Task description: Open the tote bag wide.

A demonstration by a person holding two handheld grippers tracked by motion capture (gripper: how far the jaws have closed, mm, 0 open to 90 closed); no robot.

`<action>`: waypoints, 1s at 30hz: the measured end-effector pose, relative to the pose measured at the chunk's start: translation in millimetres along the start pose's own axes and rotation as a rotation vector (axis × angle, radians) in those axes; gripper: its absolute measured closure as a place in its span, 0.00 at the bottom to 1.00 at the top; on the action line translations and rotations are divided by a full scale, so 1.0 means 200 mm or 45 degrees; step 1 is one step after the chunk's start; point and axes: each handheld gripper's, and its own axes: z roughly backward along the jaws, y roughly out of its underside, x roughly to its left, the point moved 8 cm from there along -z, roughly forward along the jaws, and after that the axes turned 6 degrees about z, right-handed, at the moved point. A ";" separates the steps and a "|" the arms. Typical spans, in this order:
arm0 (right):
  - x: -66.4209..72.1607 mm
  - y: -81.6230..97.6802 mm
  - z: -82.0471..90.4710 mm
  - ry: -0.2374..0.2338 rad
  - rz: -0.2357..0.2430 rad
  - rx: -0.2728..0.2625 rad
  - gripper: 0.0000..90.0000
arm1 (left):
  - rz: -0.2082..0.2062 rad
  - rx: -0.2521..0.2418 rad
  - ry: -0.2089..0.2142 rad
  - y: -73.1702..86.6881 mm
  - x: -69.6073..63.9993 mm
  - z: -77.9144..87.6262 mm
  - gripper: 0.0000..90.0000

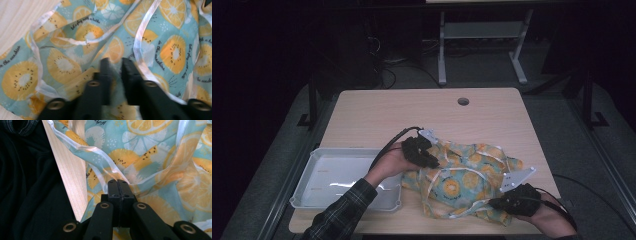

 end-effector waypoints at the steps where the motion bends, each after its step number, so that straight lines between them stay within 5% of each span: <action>1: 0.00 0.00 0.00 -0.001 -0.001 0.001 1.00 | 0.005 0.008 0.010 0.00 0.00 0.00 0.94; 11: 0.00 0.00 0.00 0.000 0.001 0.003 1.00 | 0.047 -0.110 0.047 -0.03 -0.02 0.11 1.00; 20: 0.01 0.01 0.01 0.001 -0.005 0.006 1.00 | 0.056 -0.184 0.123 0.05 -0.14 0.25 1.00; 30: 0.01 0.03 0.00 0.000 -0.016 0.029 1.00 | 0.071 -0.050 0.135 0.28 -0.24 0.18 1.00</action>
